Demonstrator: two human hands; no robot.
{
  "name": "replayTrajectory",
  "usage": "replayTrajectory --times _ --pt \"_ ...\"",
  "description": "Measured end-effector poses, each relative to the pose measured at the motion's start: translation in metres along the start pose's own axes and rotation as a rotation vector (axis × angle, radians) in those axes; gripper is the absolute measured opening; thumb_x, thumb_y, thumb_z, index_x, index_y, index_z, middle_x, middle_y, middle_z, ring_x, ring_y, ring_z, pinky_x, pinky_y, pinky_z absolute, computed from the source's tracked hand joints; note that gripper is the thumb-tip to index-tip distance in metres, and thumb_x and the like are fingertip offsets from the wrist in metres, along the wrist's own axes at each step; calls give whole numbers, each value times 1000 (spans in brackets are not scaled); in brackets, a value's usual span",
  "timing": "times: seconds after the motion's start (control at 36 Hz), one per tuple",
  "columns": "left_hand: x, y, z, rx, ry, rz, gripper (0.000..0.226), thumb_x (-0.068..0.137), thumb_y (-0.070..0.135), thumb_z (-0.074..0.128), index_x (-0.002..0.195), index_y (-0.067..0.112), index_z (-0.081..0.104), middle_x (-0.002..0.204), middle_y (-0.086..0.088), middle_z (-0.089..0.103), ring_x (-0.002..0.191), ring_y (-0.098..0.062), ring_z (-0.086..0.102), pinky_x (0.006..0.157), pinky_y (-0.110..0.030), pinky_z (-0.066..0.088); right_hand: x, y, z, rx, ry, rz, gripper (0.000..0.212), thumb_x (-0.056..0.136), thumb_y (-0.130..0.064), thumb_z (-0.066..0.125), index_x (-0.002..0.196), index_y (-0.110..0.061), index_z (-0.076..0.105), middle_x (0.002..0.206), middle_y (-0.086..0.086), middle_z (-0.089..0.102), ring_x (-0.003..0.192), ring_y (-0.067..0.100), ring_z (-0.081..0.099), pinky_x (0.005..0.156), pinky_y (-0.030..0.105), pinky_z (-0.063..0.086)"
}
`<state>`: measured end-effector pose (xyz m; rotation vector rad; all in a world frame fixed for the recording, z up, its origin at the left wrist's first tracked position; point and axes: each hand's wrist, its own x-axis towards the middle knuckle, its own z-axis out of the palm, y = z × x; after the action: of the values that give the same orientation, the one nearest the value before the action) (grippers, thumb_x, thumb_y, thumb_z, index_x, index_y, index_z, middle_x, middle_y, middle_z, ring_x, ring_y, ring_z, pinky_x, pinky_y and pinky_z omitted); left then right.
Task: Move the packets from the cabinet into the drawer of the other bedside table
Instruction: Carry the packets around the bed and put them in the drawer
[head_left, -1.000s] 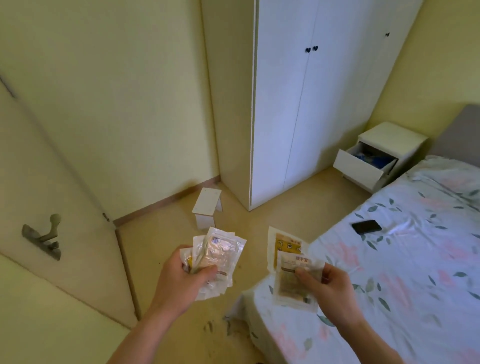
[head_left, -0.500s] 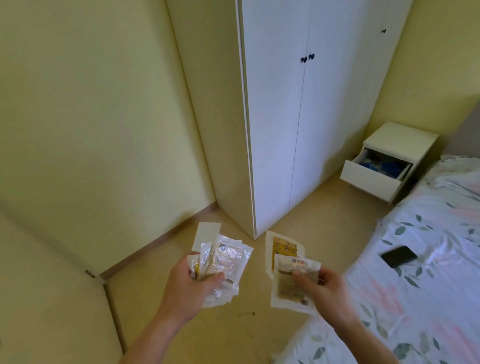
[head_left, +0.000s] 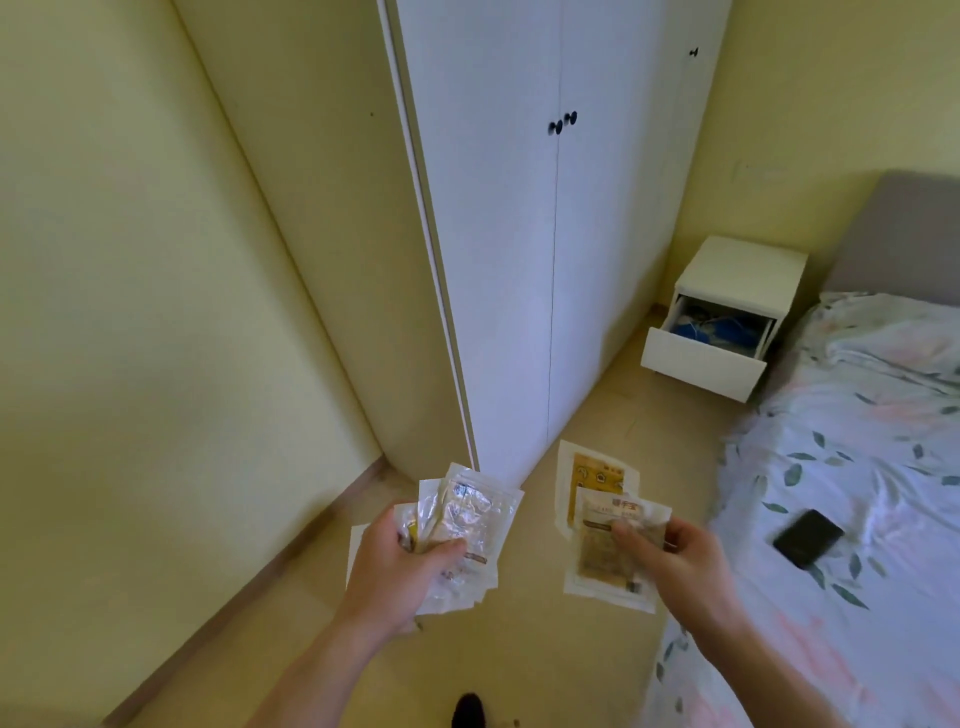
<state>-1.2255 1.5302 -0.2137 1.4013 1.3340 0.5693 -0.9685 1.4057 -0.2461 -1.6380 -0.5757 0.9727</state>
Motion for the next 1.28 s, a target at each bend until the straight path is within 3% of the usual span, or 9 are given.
replayTrajectory --times 0.11,0.19,0.25,0.44,0.5,0.58,0.69,0.86,1.28 --pt "61 29 -10 20 -107 21 34 77 15 85 106 19 67 92 0 78 83 -16 76 80 -42 60 39 -21 23 27 84 -12 16 87 -19 76 101 -11 78 93 1 80 87 19 78 82 41 60" --pt "103 54 -5 15 -179 64 28 80 12 83 102 20 67 86 1 78 74 -9 75 71 -26 60 60 -33 26 15 146 -9 18 86 -21 75 101 -12 77 93 1 80 87 19 78 83 42 61" --pt "129 70 6 6 -231 82 28 79 8 83 102 16 68 86 -1 78 76 -13 76 74 -34 62 70 -38 20 -2 203 -2 18 85 -23 75 100 -13 77 92 0 80 86 18 78 81 41 61" --pt "204 107 77 50 -469 96 32 79 5 83 105 5 65 93 -9 78 84 -27 77 79 -51 62 85 -45 -27 50 500 32 9 88 -11 73 96 -9 76 86 0 80 74 6 75 54 14 55" --pt "220 117 101 57 -529 86 30 80 5 82 104 5 65 92 -8 79 83 -25 77 78 -48 62 90 -42 -43 59 591 50 11 88 -15 75 97 -11 78 87 -1 80 74 8 76 62 18 57" --pt "243 135 137 65 -624 65 28 82 7 81 105 8 66 93 -6 79 86 -23 77 78 -49 62 107 -37 -66 74 686 103 10 87 -24 78 96 -20 79 87 -6 80 86 18 76 88 44 58" --pt "280 160 182 61 -689 50 28 82 8 81 106 10 66 95 -5 79 89 -22 77 69 -38 59 147 -37 -95 146 758 144 10 86 -19 79 95 -16 79 86 -4 80 89 22 76 89 43 58" --pt "345 204 252 51 -691 28 28 81 7 81 105 9 67 95 -6 79 89 -25 76 80 -47 60 234 -52 -144 171 750 138 5 86 -13 78 90 -14 78 80 -3 80 71 12 76 67 30 54" --pt "494 303 382 -112 -593 -121 28 82 1 78 108 5 67 98 -16 77 89 -36 76 79 -61 59 454 -124 -272 75 568 177 8 87 -20 78 91 -13 80 87 1 80 84 22 77 87 44 59"
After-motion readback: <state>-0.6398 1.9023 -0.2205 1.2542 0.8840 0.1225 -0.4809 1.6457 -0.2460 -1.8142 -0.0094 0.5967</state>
